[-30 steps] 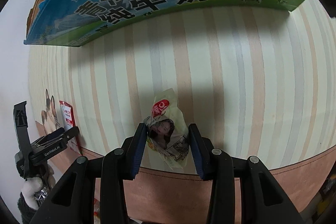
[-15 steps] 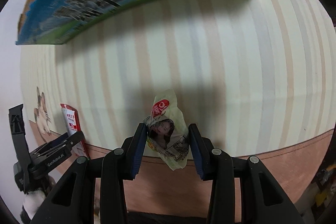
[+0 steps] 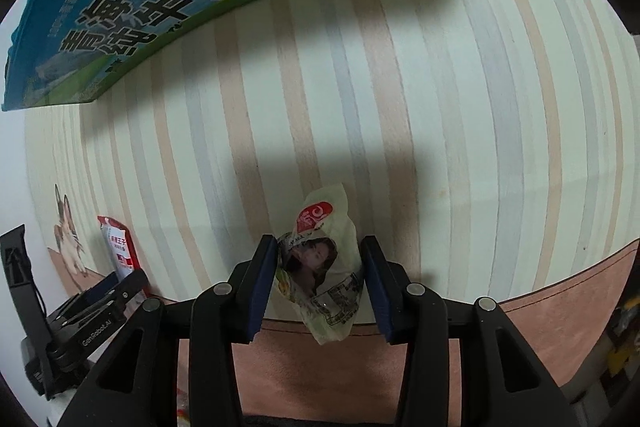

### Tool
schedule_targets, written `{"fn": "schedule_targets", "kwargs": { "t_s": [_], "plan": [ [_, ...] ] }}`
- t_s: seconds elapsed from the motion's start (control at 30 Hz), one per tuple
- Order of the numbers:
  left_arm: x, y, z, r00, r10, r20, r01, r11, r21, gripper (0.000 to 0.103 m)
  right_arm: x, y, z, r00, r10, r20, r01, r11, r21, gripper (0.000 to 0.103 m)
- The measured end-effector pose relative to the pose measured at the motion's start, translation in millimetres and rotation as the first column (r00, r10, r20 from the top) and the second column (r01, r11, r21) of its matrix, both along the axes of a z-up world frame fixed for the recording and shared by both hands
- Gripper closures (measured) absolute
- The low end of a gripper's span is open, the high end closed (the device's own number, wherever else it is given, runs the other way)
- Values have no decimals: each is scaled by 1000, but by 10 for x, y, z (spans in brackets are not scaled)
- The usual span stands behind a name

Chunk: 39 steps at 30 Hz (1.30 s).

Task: Organize snacks
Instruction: 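Carry both items into the box and open both tools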

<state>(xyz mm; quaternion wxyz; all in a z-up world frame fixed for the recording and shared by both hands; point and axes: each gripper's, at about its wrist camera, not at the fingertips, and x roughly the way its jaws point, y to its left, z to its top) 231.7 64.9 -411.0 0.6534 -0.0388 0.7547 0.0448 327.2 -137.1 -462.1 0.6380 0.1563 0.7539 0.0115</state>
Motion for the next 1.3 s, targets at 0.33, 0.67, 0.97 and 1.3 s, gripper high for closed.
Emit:
{"fn": "schedule_targets", "kwargs": {
  "t_s": [0.33, 0.67, 0.97, 1.3],
  "plan": [
    [-86, -275, 307, 999, -28, 37, 30, 998, -53, 56, -49, -23, 182, 999, 13, 40, -14, 999, 36, 62],
    [178, -761, 1401, 974, -56, 219, 101, 975, -197, 56, -25, -182, 990, 986, 30, 162, -56, 986, 159, 62],
    [1275, -1155, 2079, 945, -65, 322, 156, 951, -267, 56, 749, -470, 1838, 946, 7, 324, -67, 982, 176, 62],
    [2646, -1428, 1592, 972, -92, 214, 143, 961, -235, 56, 2026, -734, 1657, 952, -5, 306, -25, 995, 93, 62]
  ]
}}
